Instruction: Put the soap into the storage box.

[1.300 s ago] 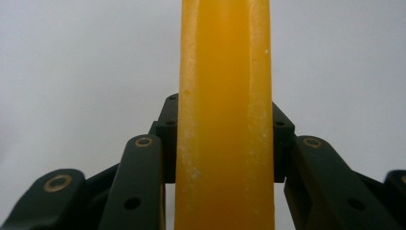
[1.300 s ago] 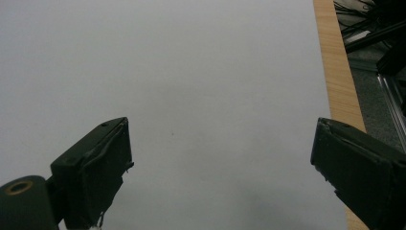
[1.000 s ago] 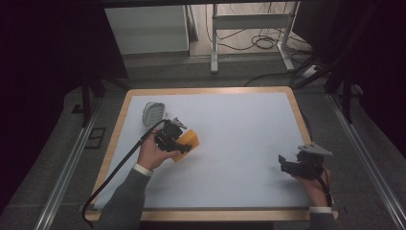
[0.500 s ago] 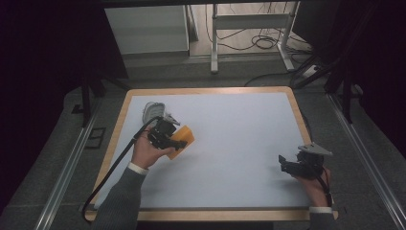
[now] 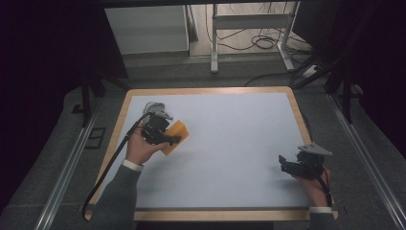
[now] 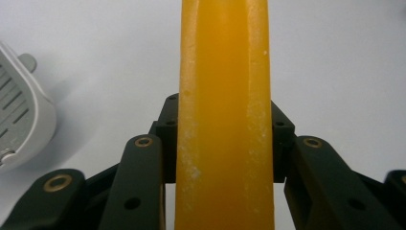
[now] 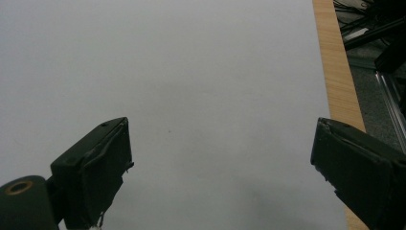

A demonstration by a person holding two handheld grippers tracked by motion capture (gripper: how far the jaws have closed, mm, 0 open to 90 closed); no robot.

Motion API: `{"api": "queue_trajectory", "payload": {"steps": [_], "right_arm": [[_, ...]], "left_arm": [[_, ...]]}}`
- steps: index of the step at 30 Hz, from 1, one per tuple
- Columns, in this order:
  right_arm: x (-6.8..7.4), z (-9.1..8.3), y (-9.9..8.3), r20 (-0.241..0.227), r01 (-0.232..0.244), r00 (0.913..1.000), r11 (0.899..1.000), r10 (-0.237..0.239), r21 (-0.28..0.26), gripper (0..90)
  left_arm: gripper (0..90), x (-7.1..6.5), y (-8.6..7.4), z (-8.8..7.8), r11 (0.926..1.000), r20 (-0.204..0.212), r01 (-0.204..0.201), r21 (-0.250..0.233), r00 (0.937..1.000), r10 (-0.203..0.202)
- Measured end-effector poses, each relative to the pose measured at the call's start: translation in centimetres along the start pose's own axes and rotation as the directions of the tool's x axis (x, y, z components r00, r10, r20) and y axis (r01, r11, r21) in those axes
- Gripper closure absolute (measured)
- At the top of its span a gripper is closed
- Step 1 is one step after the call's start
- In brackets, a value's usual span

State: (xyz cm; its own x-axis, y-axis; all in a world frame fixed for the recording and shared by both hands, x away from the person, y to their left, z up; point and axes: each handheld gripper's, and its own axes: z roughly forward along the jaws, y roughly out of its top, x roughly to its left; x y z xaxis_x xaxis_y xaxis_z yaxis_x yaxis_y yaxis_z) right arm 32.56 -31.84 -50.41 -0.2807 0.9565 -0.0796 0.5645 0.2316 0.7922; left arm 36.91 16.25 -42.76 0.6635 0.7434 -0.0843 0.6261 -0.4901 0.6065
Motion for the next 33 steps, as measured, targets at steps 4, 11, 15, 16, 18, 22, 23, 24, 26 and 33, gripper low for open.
{"api": "queue_trajectory", "payload": {"steps": [4,11,15,16,18,22,23,24,26,33], "right_arm": [[0.0,0.0,0.0,-0.001,0.002,1.0,1.0,-0.002,-0.001,6.8],[-0.1,-0.1,0.0,0.004,-0.002,1.0,1.0,0.002,-0.004,6.9],[-0.1,-0.1,0.1,0.003,0.001,1.0,1.0,-0.001,-0.004,6.9],[-0.1,-0.1,0.1,0.003,0.002,1.0,1.0,-0.002,-0.004,6.9],[0.0,-0.1,0.0,0.002,0.001,1.0,1.0,-0.001,-0.004,6.9],[-0.1,-0.1,0.0,0.002,0.0,1.0,1.0,0.0,-0.004,6.9],[-0.1,-0.1,0.0,0.002,0.0,1.0,1.0,0.0,-0.004,6.9],[-0.1,-0.2,0.0,0.002,0.0,1.0,1.0,0.0,-0.005,7.0],[-0.1,-0.2,0.0,0.004,0.0,1.0,1.0,0.0,-0.006,7.0],[-0.2,-0.2,0.0,0.008,-0.003,1.0,1.0,0.003,-0.007,7.1]], "left_arm": [[61.1,0.5,0.1,-0.2,0.9999,-0.006,0.011,-0.003,0.9999,-0.011],[61.1,1.0,0.2,-0.5,0.9996,-0.024,0.026,-0.011,0.9994,-0.026],[61.1,1.3,0.3,-0.6,0.9995,-0.03,0.03,-0.012,0.9991,-0.03],[61.1,1.4,0.3,-0.7,0.9993,-0.027,0.034,-0.016,0.999,-0.034],[61.1,1.6,0.4,-0.7,0.9992,-0.027,0.037,-0.016,0.9989,-0.037],[61.1,1.9,0.7,-0.8,0.999,-0.031,0.041,-0.018,0.9987,-0.041],[61.1,2.0,0.7,-0.9,0.999,-0.032,0.042,-0.017,0.9986,-0.043],[61.1,2.1,0.8,-0.9,0.9989,-0.034,0.044,-0.017,0.9985,-0.044],[61.1,2.3,0.9,-0.9,0.9987,-0.036,0.047,-0.018,0.9982,-0.047],[61.1,2.7,1.0,-1.0,0.9979,-0.044,0.062,-0.021,0.9971,-0.063]]}}
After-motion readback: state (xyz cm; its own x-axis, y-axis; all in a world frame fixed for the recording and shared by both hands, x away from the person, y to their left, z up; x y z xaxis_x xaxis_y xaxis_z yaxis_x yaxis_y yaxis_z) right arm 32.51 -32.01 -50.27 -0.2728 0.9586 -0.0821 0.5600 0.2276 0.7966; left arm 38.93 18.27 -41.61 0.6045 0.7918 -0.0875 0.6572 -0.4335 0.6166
